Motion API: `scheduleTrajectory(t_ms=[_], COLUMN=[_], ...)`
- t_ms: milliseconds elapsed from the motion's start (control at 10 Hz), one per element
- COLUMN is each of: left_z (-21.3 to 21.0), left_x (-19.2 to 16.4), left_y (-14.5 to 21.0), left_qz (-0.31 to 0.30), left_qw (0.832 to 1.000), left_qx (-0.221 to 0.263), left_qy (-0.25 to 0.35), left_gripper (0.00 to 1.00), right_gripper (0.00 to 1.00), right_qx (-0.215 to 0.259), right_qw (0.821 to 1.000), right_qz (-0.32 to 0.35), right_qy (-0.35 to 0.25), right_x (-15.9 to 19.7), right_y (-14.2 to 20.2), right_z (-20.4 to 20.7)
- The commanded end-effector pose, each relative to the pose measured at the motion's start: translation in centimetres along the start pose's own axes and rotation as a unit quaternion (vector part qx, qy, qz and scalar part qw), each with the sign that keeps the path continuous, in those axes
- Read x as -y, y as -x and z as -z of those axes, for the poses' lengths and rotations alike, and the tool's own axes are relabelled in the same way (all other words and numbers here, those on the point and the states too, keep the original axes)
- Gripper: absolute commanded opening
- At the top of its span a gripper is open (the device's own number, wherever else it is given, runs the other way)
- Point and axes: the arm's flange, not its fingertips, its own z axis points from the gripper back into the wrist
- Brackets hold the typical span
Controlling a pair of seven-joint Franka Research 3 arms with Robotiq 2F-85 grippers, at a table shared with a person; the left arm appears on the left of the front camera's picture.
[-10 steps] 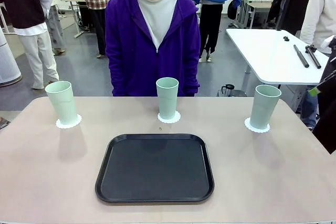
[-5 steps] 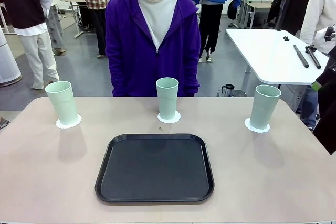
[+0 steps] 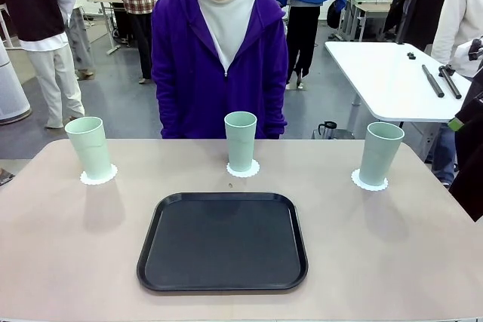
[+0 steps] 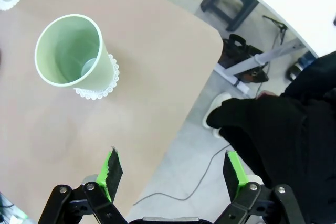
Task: Place coasters on the table and set cups on them.
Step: Take one Reusable plastic cup from the Flat Tray and place it on a coaster set by the human.
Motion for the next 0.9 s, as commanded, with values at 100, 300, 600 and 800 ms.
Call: scheduleTrajectory(t_ms=[100, 300, 600, 800], left_z=[-0.1, -0.1, -0.1, -0.1], left_x=[0.2, 0.2, 0.2, 0.2], left_y=[0.2, 0.2, 0.2, 0.2], left_qz=[0.001, 0.001, 0.001, 0.001], left_qw=[1.000, 1.000, 1.000, 1.000], left_qx=[0.002, 0.002, 0.002, 0.002], left_qy=[0.001, 0.001, 0.001, 0.001], left_gripper=[1.00, 1.00, 1.00, 1.00], right_gripper=[1.00, 1.00, 1.00, 1.00], right_qx=[0.008, 0.008, 0.001, -0.074], right_qw=[1.000, 1.000, 1.000, 0.994], right_qz=[-0.008, -0.008, 0.000, 0.085], right_qy=[0.000, 0.000, -0.001, -0.008], right_x=[0.2, 0.2, 0.0, -1.0], right_y=[0.1, 0.1, 0.0, 2.9], right_z=[0.2, 0.2, 0.0, -2.6])
